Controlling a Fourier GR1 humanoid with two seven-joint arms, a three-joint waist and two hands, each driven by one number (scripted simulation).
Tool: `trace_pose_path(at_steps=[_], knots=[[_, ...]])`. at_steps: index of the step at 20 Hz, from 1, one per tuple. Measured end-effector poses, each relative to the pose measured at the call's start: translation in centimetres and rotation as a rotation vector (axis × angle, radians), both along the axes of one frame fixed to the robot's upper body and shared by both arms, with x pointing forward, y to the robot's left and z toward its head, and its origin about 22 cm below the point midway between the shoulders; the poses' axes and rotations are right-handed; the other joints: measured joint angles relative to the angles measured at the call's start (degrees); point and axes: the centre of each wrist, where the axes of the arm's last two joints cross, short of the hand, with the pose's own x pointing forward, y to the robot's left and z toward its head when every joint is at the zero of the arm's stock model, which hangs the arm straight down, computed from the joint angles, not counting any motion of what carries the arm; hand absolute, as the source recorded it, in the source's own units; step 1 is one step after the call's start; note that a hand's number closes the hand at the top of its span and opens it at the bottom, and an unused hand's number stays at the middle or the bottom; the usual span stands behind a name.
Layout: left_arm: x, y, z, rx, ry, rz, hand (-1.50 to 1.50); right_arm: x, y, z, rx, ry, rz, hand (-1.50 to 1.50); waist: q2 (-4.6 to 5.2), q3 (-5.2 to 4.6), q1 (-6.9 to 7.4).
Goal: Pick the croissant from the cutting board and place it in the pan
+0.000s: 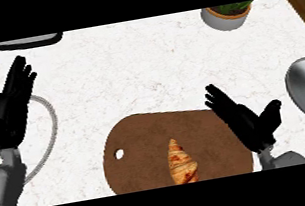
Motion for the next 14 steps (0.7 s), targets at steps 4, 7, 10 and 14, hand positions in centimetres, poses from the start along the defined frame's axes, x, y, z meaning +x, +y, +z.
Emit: trace_pose_path(at_steps=[4, 7, 10, 14], knots=[[-0.2, 0.1, -0.2, -0.005, -0.015, 0.014, 0.0, 1.3, 2.3, 1.9, -0.14, -0.071, 0.257, 1.5, 0.73, 0.69, -0.24], [0.0, -0.7, -0.8, -0.003, -0.018, 0.001, 0.0, 2.4, 4.6, 3.9, -0.326, -0.158, 0.518, 1.5, 1.12, 0.82, 0.54], [-0.2, -0.9, -1.6, -0.019, 0.008, 0.016, 0.0, 3.0, 4.2, 6.3, -0.514, -0.374, 0.575, -1.5, 0.74, 0.99, -1.06], [-0.4, -0.6, -2.5, -0.033, 0.021, 0.047, 0.0, 2.9, 3.3, 9.7, -0.672, -0.654, 0.553, -1.5, 0.55, 1.08, -2.88]])
